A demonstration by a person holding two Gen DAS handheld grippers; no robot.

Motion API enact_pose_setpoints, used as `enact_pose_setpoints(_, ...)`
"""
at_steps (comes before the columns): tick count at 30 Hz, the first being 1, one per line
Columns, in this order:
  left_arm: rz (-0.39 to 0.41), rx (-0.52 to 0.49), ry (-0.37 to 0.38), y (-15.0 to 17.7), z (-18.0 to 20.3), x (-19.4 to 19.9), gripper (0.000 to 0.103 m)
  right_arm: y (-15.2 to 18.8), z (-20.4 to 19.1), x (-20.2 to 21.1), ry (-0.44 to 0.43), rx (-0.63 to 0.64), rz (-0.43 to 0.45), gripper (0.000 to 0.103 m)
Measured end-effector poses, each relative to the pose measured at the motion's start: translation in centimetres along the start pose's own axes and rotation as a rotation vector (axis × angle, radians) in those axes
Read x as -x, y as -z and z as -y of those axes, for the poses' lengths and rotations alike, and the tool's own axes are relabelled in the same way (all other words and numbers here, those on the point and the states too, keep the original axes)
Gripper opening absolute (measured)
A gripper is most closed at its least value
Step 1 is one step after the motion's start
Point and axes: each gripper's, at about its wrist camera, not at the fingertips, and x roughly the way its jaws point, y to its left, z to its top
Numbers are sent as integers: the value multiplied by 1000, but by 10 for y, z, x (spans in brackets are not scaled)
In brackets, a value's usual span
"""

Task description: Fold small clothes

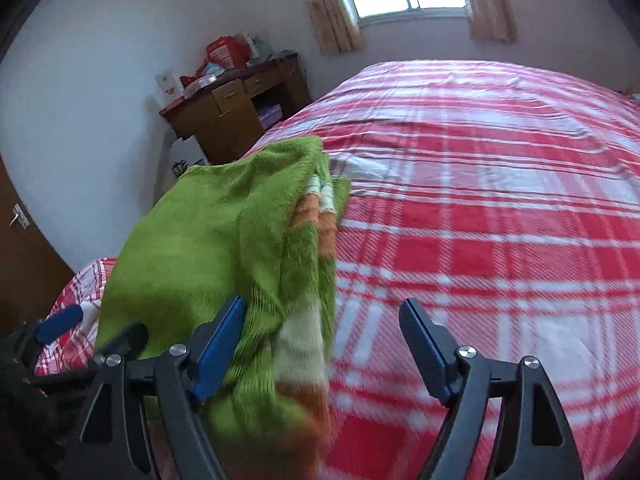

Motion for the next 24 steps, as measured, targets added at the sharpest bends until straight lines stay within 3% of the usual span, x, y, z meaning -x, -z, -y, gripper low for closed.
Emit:
enact_pose_setpoints(8,17,-3,37,24,4,33,96,30,-3,79,112,73,86,80)
enact_pose_setpoints(11,17,11,45,31,4,48,101,36,-4,101,145,68,102,80)
enact_pose_setpoints(24,55,21,53,53,-8,97,103,60,-29,154,187,117,113,81)
